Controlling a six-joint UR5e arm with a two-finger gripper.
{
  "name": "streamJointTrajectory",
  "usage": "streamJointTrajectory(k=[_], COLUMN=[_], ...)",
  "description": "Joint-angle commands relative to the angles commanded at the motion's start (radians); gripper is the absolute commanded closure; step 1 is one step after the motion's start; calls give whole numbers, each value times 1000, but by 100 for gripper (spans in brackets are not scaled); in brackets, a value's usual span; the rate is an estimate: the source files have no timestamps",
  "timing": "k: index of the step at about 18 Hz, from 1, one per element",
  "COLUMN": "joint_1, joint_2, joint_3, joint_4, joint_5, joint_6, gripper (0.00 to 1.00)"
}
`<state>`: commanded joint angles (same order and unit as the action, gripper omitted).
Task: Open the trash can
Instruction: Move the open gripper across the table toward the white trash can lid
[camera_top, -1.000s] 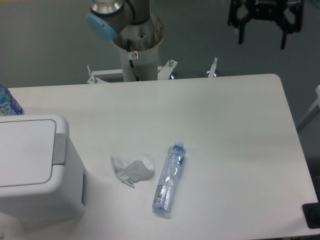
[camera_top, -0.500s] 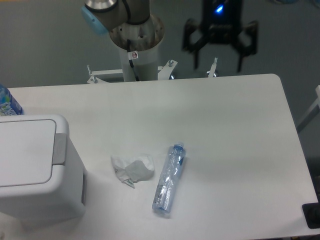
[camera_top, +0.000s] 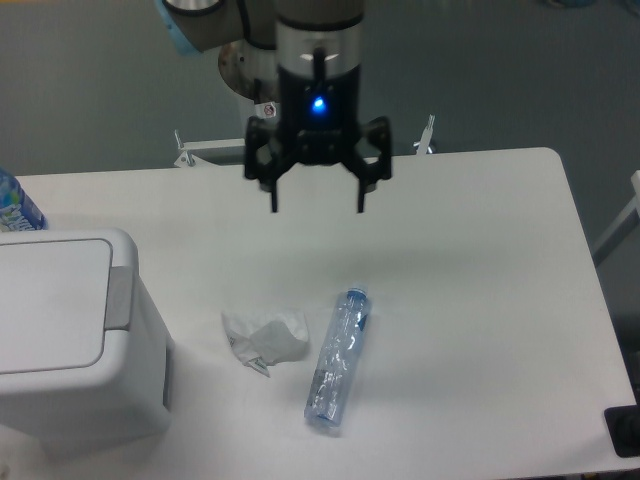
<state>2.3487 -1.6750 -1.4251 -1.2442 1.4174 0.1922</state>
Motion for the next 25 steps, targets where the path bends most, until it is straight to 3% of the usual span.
streamJointTrajectory(k=[6, 13, 25], joint_1=[-74, -141, -186], joint_2=[-55, -106, -121], joint_3=[6, 11, 21], joint_4=[86, 86, 114], joint_5=[2, 5, 2], joint_6=[-134, -145, -194], gripper=[0, 0, 0])
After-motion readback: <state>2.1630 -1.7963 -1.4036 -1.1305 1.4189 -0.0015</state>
